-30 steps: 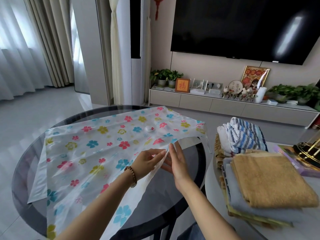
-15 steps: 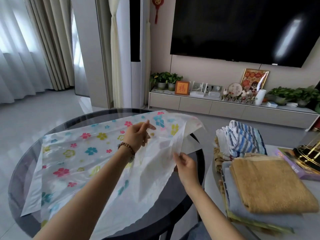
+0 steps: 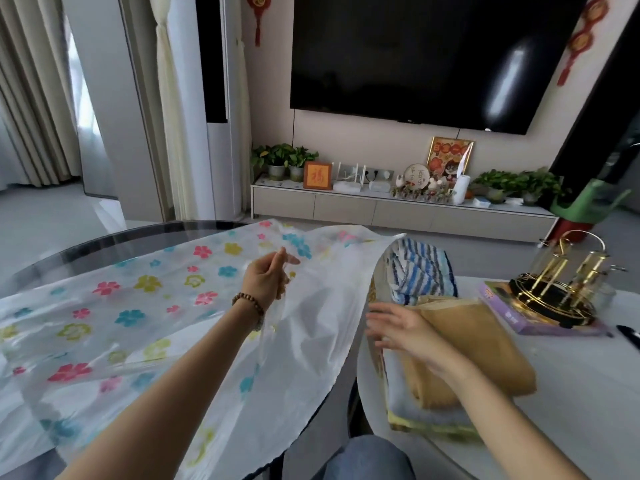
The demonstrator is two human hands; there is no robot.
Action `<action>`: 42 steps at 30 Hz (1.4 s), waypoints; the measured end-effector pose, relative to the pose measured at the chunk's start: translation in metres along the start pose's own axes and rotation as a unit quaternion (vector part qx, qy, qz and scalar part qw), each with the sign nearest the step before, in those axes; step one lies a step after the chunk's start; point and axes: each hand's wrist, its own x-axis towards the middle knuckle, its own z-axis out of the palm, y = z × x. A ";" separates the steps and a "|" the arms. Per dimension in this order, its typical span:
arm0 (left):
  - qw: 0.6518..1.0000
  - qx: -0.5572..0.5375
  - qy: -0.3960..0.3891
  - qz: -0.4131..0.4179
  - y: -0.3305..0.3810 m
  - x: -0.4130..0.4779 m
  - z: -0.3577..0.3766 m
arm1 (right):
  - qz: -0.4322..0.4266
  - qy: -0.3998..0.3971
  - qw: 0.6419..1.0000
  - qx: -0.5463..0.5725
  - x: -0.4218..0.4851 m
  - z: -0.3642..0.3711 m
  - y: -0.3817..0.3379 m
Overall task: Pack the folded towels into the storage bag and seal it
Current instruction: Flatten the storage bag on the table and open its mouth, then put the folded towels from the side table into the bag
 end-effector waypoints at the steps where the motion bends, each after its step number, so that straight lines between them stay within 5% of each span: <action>1: 1.000 0.006 -0.004 -0.002 -0.003 -0.003 0.006 | -0.024 0.013 1.000 -0.009 -0.008 -0.017 -0.003; 5: 1.000 0.023 -0.002 -0.008 -0.011 -0.010 0.027 | -0.049 0.136 0.982 -0.121 -0.031 -0.082 0.002; 10: 0.998 0.066 -0.009 -0.011 -0.017 -0.015 0.040 | 0.126 0.192 0.951 -0.206 -0.043 -0.132 0.033; 17: 0.997 0.079 -0.017 -0.017 -0.019 -0.020 0.045 | 0.244 0.158 0.940 -0.181 -0.043 -0.155 0.054; 24: 0.995 0.091 -0.026 -0.024 -0.018 -0.023 0.038 | 0.216 0.204 0.951 -0.080 -0.041 -0.154 0.052; 29: 0.995 0.085 -0.037 -0.028 -0.011 -0.024 0.027 | 0.171 0.136 0.973 0.069 -0.044 -0.147 0.028; 42: 0.992 0.010 -0.103 -0.072 0.050 -0.019 -0.071 | 0.057 -0.115 0.983 0.134 -0.006 -0.016 -0.038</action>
